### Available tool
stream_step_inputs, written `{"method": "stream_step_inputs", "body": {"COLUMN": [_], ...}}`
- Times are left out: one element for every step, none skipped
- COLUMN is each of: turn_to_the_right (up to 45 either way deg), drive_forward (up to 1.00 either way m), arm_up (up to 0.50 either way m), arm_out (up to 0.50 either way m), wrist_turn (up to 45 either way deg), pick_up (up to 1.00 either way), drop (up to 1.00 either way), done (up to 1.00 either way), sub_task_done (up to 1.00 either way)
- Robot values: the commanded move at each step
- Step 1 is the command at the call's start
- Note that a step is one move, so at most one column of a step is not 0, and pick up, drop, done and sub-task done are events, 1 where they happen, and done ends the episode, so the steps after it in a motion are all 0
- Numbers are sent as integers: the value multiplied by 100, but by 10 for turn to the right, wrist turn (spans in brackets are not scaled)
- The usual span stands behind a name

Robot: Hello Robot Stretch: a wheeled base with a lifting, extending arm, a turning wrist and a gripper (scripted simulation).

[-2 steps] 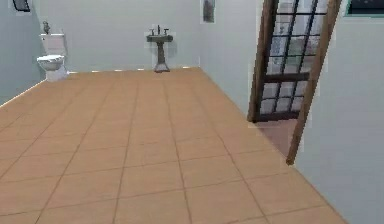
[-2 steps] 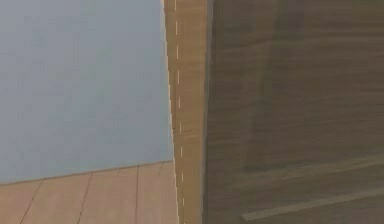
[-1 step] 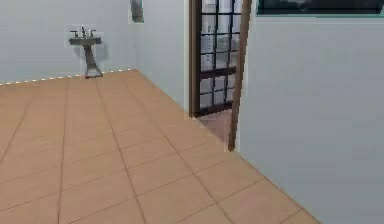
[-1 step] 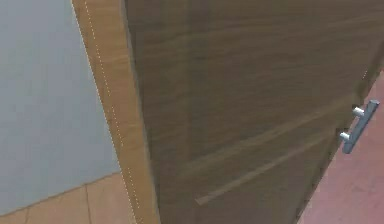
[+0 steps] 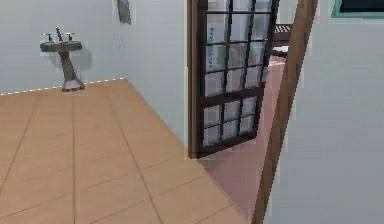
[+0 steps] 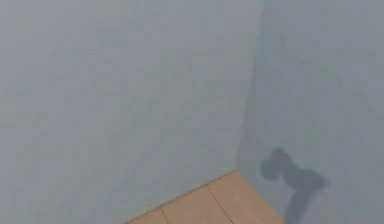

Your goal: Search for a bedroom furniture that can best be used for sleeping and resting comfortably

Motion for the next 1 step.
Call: {"method": "stream_step_inputs", "body": {"turn_to_the_right": [0], "drive_forward": [90], "arm_up": [0], "arm_out": [0], "wrist_turn": [0], "pick_up": [0], "drop": [0], "done": [0], "sub_task_done": [0]}}
